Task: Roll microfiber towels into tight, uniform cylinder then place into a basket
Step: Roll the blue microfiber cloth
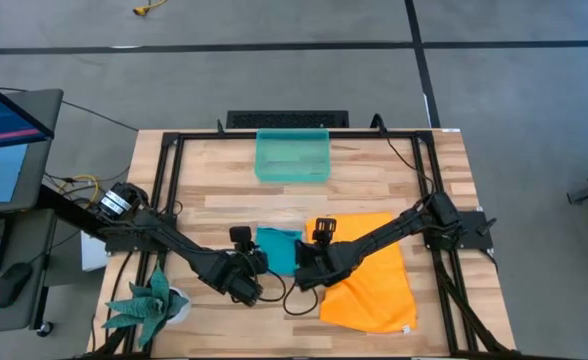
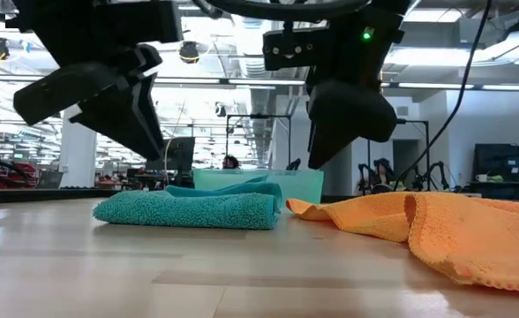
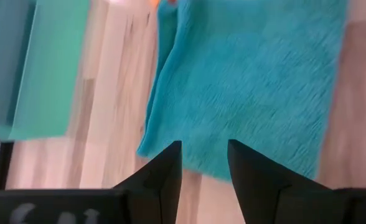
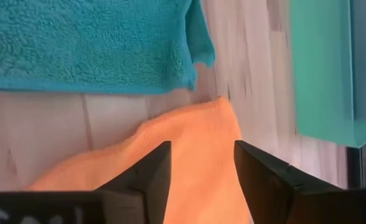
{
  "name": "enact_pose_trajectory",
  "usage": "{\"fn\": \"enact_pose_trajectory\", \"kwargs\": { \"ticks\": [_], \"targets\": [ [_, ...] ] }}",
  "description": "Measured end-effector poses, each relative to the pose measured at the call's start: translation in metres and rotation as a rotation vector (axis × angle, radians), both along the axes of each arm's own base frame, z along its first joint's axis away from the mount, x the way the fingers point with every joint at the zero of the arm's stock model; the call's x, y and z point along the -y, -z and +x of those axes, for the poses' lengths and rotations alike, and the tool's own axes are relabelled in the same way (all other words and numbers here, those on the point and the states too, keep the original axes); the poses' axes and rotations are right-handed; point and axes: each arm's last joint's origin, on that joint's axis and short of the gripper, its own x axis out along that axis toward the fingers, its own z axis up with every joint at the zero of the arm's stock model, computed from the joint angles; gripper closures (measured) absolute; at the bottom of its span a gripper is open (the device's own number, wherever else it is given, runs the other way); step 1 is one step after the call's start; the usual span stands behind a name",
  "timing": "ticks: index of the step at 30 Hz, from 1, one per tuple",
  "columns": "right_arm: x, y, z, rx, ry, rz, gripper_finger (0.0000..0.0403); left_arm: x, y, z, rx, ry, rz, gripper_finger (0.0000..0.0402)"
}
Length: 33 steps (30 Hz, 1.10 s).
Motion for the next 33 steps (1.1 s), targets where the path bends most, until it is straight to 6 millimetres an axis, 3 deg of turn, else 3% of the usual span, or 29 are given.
{"fn": "enact_pose_trajectory", "kwargs": {
  "ticks": [7, 16, 20, 27, 33],
  "targets": [
    [0.011, 0.008, 0.006, 0.005, -0.031, -0.001, 0.0246, 0.006, -0.003, 0.010, 0.047, 0.101, -0.026, 0.0279],
    [0.033, 0.031, -0.005, -0.083, 0.019, -0.020, 0.0291, 0.006, -0.002, 0.012, 0.033, 0.131, -0.038, 0.0279],
    [0.027, 0.020, -0.009, -0.057, 0.002, -0.013, 0.0298, 0.003, 0.001, 0.011, 0.027, 0.123, -0.043, 0.0279],
    [0.010, -0.017, -0.018, 0.146, -0.038, 0.009, 0.0301, -0.010, 0.037, 0.001, 0.061, 0.140, -0.065, 0.0279],
    [0.013, -0.001, -0.003, 0.337, -0.189, 0.071, 0.0301, -0.017, 0.045, 0.001, 0.060, 0.148, -0.142, 0.0279]
  ]
}}
